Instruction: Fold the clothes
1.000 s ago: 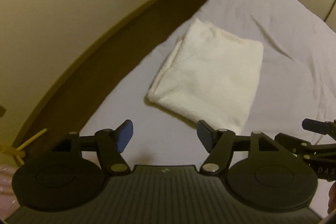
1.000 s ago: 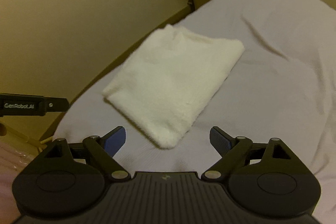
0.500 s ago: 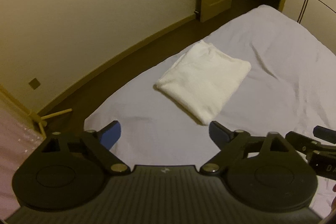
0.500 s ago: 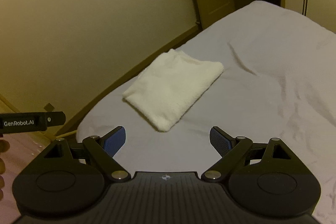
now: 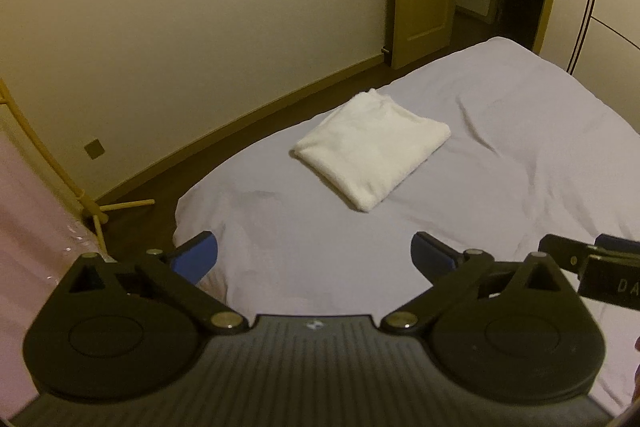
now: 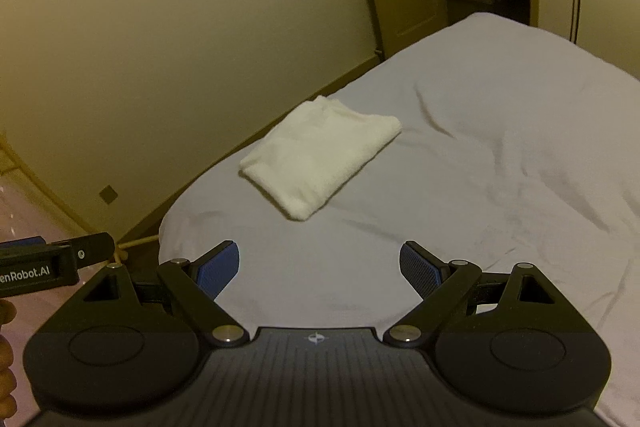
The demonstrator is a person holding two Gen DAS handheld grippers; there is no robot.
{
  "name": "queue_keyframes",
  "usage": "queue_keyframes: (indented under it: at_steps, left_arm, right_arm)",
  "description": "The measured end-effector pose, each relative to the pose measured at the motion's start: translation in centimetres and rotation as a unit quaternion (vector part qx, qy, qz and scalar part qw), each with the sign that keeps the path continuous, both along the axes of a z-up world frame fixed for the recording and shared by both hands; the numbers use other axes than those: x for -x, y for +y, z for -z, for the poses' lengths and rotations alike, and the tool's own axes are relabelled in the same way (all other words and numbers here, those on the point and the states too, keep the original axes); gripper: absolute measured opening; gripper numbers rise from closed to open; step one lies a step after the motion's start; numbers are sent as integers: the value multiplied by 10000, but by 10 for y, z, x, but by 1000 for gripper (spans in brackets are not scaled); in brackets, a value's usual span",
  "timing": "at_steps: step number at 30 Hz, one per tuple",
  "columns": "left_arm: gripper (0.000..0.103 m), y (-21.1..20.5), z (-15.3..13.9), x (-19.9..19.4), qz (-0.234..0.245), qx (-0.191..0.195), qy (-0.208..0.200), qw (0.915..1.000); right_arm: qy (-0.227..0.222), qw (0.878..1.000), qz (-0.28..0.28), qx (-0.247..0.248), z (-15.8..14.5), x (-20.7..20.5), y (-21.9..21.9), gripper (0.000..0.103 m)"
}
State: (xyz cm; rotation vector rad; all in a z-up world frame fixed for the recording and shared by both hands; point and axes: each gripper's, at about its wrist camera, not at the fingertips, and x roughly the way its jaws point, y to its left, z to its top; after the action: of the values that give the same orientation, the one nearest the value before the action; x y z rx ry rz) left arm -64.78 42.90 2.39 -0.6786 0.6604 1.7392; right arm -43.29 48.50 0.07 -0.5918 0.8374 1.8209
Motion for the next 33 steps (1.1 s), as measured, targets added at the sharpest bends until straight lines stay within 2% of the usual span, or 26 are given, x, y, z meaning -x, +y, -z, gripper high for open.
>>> queue_keyframes:
  at_steps: [3,8,15,33]
  left_arm:
    - [102,-19,-2,-13,-59,-79,96,9999]
    - [102,-42,-2,-19,-245,-152,-173,9994]
    - [102,-48,4,-19,-407,16,-383,9984]
    - [102,17,30,2,-619,381,-267,9970]
  right_arm:
    - [-55,9999,-89,-34,-3,-6,-10,89]
    - [-183,9995,-241,-99,-4,-9,-18,90]
    - [-306,9980,-511,-205,-5,-4,-10,90]
    - [-454,9961,-754,62,23,38,62,90]
